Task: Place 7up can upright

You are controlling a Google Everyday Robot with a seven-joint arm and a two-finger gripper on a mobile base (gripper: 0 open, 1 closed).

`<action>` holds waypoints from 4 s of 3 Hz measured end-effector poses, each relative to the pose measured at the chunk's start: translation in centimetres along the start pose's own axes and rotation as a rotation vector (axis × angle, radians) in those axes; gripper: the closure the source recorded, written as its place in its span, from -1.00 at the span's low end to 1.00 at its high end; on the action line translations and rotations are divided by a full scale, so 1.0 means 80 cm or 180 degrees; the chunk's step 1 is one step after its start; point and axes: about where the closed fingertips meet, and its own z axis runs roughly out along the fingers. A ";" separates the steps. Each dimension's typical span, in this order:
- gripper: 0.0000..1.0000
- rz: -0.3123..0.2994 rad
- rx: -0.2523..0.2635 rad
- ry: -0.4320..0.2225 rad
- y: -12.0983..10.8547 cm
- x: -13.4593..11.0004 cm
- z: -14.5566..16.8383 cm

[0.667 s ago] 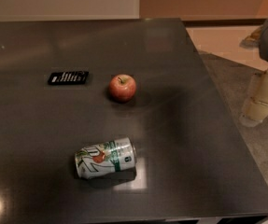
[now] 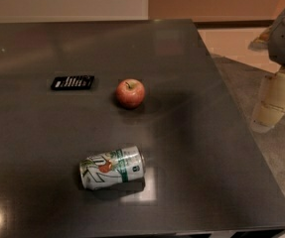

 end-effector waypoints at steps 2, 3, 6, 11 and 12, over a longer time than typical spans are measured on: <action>-1.00 -0.0391 -0.0252 -0.0087 0.019 -0.060 0.035; -1.00 -0.0646 -0.0377 -0.0131 0.038 -0.098 0.058; -1.00 -0.1256 -0.0740 -0.0189 0.109 -0.188 0.096; -1.00 -0.1748 -0.0899 0.0159 0.213 -0.277 0.175; -0.94 -0.1747 -0.0938 0.0177 0.223 -0.281 0.188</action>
Offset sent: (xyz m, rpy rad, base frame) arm -0.0021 0.0897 -0.0440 0.0092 0.1152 0.2378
